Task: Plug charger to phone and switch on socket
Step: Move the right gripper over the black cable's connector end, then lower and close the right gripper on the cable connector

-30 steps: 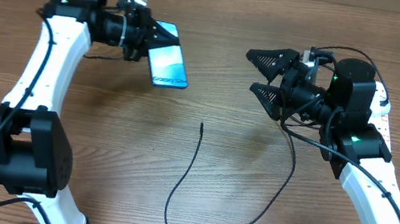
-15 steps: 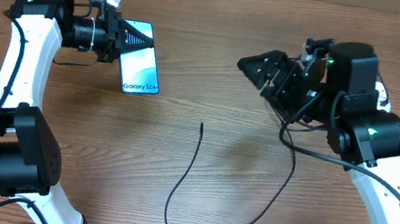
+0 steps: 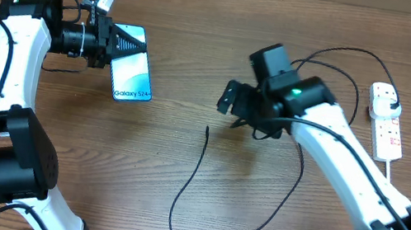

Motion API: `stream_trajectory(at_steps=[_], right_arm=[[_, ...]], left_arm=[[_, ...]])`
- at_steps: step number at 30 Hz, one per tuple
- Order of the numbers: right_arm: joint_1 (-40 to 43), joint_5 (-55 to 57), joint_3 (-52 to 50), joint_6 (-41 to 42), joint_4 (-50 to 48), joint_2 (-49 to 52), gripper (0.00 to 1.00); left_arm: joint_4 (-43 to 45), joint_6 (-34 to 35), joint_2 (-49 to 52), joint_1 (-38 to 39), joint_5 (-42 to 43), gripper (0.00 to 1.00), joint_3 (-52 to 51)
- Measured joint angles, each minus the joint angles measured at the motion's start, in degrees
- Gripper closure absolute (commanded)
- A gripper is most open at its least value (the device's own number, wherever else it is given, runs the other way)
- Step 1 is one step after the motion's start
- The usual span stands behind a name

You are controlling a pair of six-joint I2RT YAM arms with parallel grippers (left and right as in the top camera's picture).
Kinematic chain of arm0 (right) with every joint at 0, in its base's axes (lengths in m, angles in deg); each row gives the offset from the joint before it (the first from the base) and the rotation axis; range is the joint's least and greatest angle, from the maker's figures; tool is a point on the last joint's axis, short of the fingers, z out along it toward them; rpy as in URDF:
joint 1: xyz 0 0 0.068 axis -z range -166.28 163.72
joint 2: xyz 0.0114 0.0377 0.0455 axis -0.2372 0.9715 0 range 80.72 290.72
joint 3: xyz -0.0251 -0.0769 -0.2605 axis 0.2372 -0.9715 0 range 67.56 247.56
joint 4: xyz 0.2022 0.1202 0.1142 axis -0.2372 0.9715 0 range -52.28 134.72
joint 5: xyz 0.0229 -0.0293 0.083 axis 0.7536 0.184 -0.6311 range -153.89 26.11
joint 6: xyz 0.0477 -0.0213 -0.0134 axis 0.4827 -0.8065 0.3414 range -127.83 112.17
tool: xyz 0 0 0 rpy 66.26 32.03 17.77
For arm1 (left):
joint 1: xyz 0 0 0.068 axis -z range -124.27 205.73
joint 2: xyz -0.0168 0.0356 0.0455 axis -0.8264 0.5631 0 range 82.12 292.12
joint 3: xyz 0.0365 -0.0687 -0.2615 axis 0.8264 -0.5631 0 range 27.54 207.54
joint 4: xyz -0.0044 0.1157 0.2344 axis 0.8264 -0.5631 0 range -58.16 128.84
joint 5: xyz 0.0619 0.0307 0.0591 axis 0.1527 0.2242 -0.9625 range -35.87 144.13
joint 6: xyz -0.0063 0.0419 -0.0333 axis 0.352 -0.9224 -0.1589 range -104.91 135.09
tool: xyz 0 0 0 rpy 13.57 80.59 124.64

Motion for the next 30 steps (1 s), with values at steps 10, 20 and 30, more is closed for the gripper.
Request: stream_trajectory(at_steps=[10,20,30], right_arm=[[-8.52,6.05,0.00,-0.31,-0.11,9.51,0.00],[-8.90,7.91,0.00,0.44,-2.89,10.73,0.02],[-9.29,7.78,0.00,0.63,-3.76,14.40,0.02]], left_arm=[[-1.31,-2.14,-0.02,-0.44,0.02,0.96,0.00],[-7.10,-7.48,0.00,-4.90,0.00,0.96,0.00],[-9.42,-11.63,0.00,-7.78,0.00,0.96,0.00]])
